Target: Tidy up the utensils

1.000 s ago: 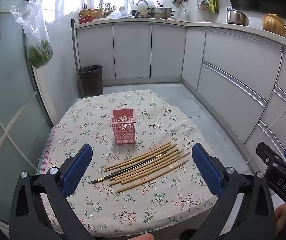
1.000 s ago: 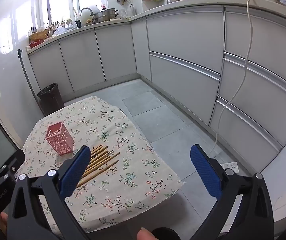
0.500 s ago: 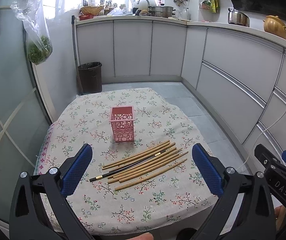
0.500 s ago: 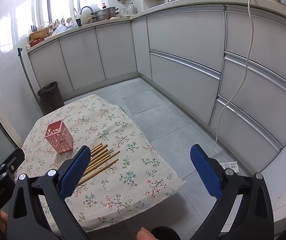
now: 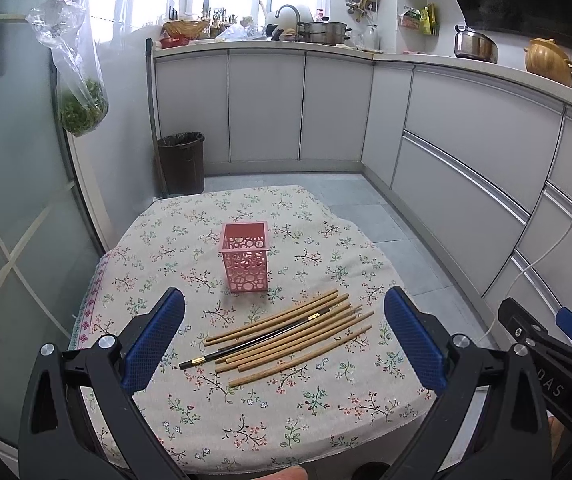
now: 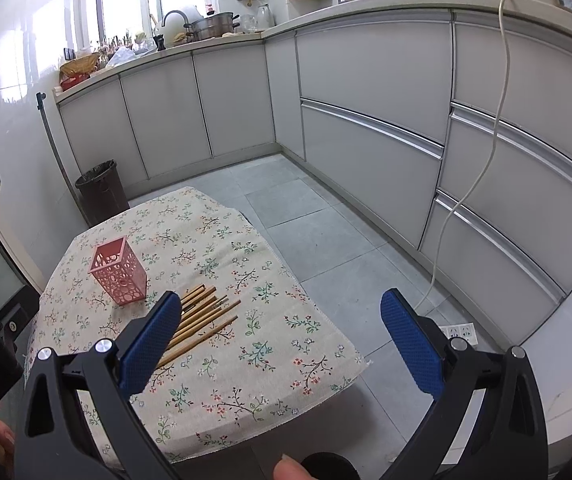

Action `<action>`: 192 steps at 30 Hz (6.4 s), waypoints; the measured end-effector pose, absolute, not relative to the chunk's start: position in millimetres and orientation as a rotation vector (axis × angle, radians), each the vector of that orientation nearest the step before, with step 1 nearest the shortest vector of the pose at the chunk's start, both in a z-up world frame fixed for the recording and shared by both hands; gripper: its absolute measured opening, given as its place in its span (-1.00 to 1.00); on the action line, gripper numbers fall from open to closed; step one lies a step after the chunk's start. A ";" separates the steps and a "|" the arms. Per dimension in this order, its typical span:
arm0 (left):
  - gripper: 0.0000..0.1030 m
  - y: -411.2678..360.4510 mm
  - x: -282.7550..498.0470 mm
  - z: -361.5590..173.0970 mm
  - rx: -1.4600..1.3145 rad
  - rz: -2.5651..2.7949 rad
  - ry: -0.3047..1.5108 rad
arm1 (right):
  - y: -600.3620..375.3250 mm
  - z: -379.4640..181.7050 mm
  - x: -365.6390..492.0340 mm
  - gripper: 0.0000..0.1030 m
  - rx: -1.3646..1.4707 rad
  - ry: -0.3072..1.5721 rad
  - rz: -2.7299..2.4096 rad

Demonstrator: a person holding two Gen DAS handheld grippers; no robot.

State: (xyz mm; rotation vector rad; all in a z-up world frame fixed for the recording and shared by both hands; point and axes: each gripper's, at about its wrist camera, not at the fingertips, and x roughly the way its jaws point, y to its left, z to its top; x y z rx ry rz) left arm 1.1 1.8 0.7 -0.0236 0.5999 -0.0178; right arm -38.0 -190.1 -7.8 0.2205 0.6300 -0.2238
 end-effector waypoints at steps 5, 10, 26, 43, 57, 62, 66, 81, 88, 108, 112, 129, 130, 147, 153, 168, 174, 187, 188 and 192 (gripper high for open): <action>0.86 2.2 0.6 1.5 -0.028 -0.015 0.597 | -190.0 -7.9 -38.0 0.89 0.219 0.630 -0.223; 0.86 2.4 -0.6 3.1 -0.025 -0.016 0.591 | -189.6 -7.8 -38.7 0.89 0.218 0.631 -0.222; 0.86 1.8 -1.3 3.9 -0.021 -0.010 0.590 | -189.1 -8.5 -37.3 0.89 0.216 0.637 -0.220; 0.86 1.5 1.6 1.1 -0.017 -0.010 0.604 | -187.4 -9.1 -37.3 0.89 0.216 0.643 -0.221; 0.87 6.7 39.1 -25.1 0.043 -0.041 0.767 | -206.3 1.5 -41.2 0.88 0.304 0.616 -0.195; 0.87 -8.0 52.3 -51.5 0.123 -0.050 0.855 | -224.3 0.8 -39.7 0.89 0.393 0.640 -0.155; 0.87 -34.1 67.5 -89.7 0.202 -0.189 1.037 | -247.3 -3.2 -38.0 0.89 0.535 0.661 -0.103; 0.87 -140.4 195.1 -69.0 0.400 -0.592 1.236 | -286.8 -17.1 -17.3 0.89 0.891 0.666 0.074; 0.40 -122.9 255.7 -153.9 0.491 -0.397 1.428 | -285.8 -26.2 -4.7 0.89 0.903 0.716 0.089; -0.33 -113.2 301.2 -215.2 0.543 -0.312 1.469 | -285.7 -45.6 9.7 0.89 0.936 0.815 0.098; -0.34 -109.3 303.3 -228.4 0.563 -0.309 1.481 | -283.5 -46.6 11.8 0.88 0.928 0.827 0.096; -0.88 -83.9 247.2 -176.8 0.475 -0.414 1.221 | -269.1 -88.9 44.4 0.88 0.878 0.985 -0.150; -0.88 -80.9 240.7 -167.7 0.474 -0.420 1.195 | -263.4 -95.9 52.0 0.88 0.892 1.014 -0.147; -0.88 38.1 122.1 -32.3 0.316 -0.382 0.836 | -178.0 -197.4 145.0 -0.24 1.019 1.366 -0.190; -0.88 64.5 104.3 -9.7 0.231 -0.380 0.764 | -158.1 -218.0 166.5 -0.48 0.959 1.417 -0.275; -0.88 81.4 101.9 11.8 0.105 -0.382 0.686 | -167.8 -214.2 165.0 -0.88 1.001 1.225 -0.258; -0.88 78.6 101.8 16.7 0.082 -0.357 0.681 | -175.2 -150.8 153.8 -0.88 0.923 1.072 -0.166; -0.88 69.6 101.7 26.4 0.032 -0.350 0.672 | -204.2 -13.9 115.0 -0.88 0.708 0.808 -0.071; -0.88 70.0 102.5 28.5 0.026 -0.349 0.667 | -208.2 -6.7 109.3 -0.88 0.702 0.794 -0.071; -0.88 74.9 114.7 42.6 -0.005 -0.330 0.644 | -219.9 28.7 113.7 -0.88 0.687 0.739 -0.041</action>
